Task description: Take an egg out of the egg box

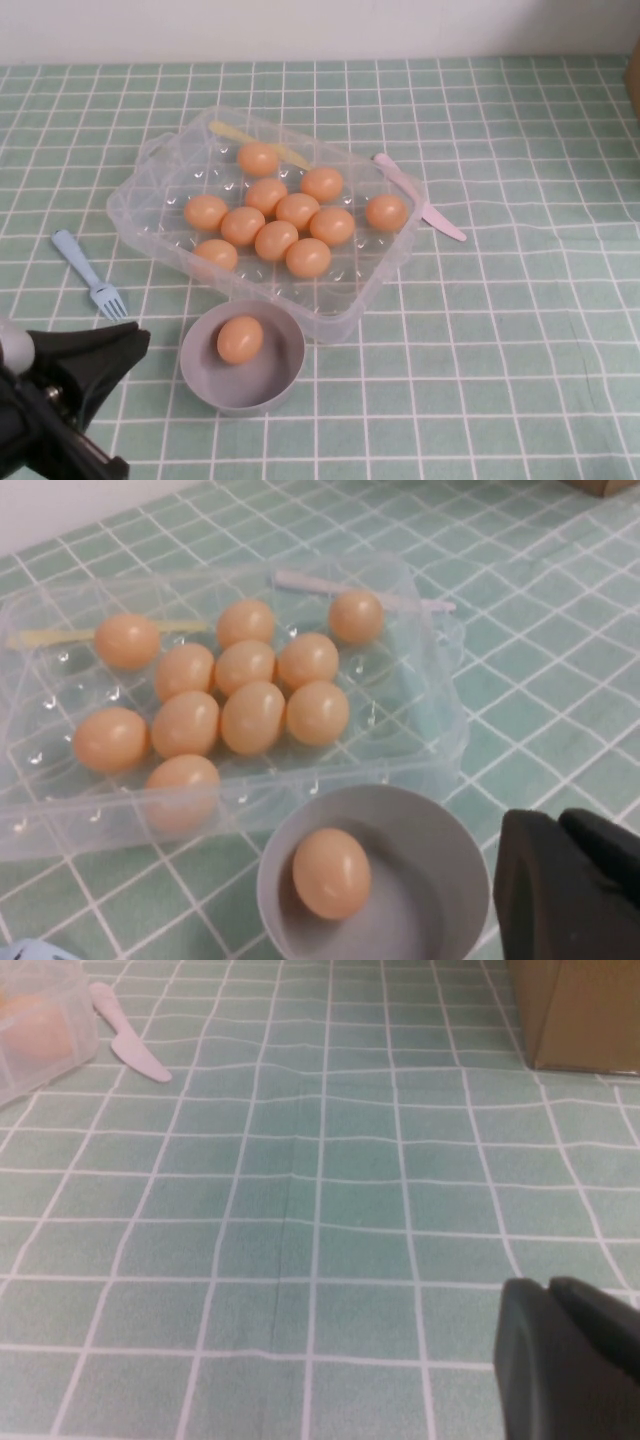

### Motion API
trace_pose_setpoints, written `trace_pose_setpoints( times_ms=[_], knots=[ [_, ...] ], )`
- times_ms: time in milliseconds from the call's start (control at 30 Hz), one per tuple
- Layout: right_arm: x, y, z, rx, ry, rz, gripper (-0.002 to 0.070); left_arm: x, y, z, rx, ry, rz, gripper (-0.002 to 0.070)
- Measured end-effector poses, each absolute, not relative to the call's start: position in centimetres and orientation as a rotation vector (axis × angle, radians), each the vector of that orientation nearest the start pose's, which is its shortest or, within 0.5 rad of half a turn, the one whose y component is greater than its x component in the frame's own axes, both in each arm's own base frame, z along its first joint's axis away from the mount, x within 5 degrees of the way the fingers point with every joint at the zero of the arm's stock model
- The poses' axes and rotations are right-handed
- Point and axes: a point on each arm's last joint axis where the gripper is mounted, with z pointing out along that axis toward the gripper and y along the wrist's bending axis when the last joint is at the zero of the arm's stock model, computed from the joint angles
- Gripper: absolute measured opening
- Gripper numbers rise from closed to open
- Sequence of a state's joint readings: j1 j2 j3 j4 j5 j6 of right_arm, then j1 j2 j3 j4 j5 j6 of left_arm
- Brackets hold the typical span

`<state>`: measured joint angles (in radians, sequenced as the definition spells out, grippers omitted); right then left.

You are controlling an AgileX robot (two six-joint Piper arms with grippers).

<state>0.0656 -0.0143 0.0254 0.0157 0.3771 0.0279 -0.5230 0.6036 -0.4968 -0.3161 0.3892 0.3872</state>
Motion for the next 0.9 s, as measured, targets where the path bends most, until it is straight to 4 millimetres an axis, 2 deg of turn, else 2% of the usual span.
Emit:
trace_pose_setpoints(
  times_ms=[167, 333, 500, 667, 900],
  knots=[
    [5.2, 0.4, 17.2, -0.026, 1.872, 0.080, -0.0017, 10.6, -7.1, 30.4, 0.631, 1.788, -0.387, -0.0002],
    [5.2, 0.4, 17.2, -0.026, 1.872, 0.080, -0.0017, 10.6, -6.3, 30.4, 0.506, 1.603, -0.348, -0.0002],
    [5.2, 0.4, 17.2, -0.026, 1.872, 0.080, -0.0017, 9.1, -4.2, 27.7, 0.398, 1.466, -0.263, -0.0002],
    [5.2, 0.4, 17.2, -0.026, 1.872, 0.080, -0.0017, 7.5, -2.3, 24.6, 0.273, 1.416, -0.183, -0.0002],
    [5.2, 0.4, 17.2, -0.026, 1.872, 0.080, -0.0017, 5.5, -0.9, 22.3, 0.156, 1.321, -0.091, -0.0002]
  ],
)
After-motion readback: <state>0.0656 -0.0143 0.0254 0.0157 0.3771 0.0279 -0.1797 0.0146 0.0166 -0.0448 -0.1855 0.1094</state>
